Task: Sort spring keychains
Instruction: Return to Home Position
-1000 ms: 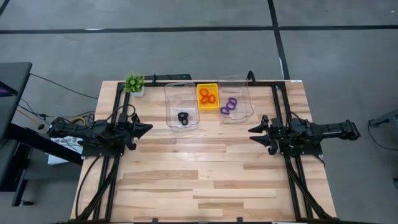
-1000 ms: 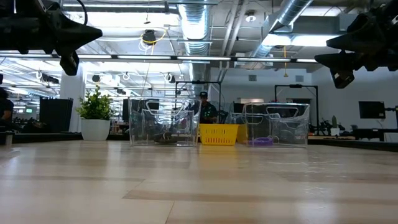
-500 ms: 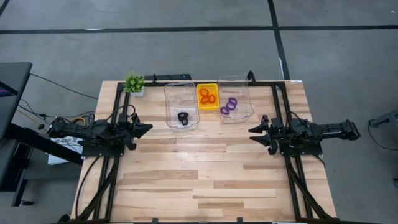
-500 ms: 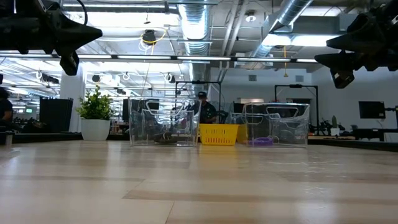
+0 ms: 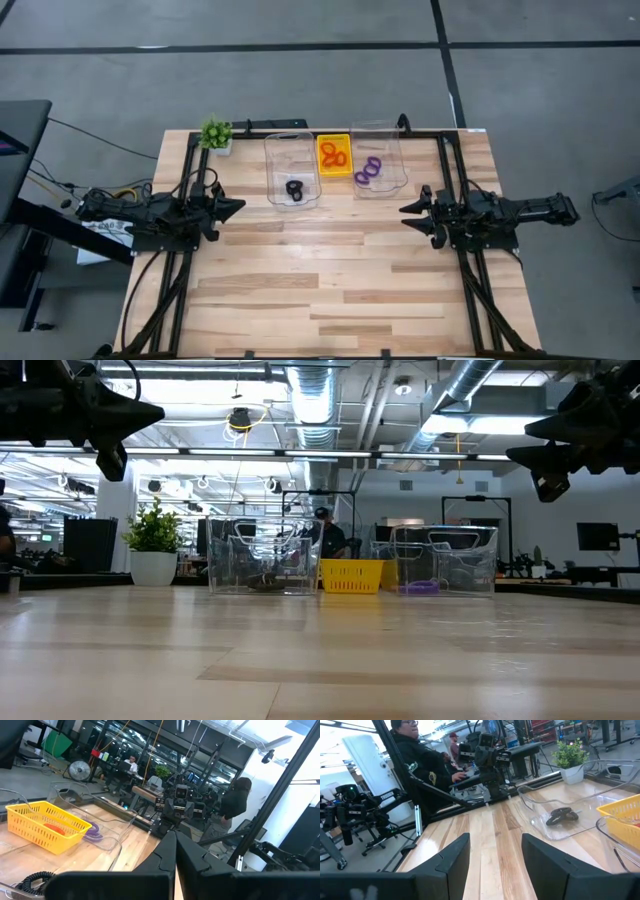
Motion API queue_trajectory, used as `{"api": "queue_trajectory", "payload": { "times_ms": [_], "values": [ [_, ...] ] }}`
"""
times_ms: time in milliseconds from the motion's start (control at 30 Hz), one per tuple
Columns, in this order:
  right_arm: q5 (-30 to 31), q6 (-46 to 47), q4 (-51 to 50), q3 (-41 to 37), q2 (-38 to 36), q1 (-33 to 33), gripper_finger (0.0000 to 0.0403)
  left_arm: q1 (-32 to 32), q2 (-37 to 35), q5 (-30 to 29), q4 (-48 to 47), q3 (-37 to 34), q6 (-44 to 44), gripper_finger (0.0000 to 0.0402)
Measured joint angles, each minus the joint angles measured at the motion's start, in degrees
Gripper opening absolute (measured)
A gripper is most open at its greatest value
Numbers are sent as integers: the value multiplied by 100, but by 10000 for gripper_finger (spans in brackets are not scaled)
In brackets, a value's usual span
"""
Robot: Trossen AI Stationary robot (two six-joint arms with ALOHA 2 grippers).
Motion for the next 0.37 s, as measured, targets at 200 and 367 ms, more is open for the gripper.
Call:
{"api": "queue_trajectory", "payload": {
  "times_ms": [200, 367],
  "values": [
    [0, 0, 0, 0, 1, 1, 169, 0, 0, 0, 0, 0, 1, 4],
    [0, 0, 0, 0, 0, 2, 171, 0, 0, 0, 0, 0, 0, 4]
  ]
}}
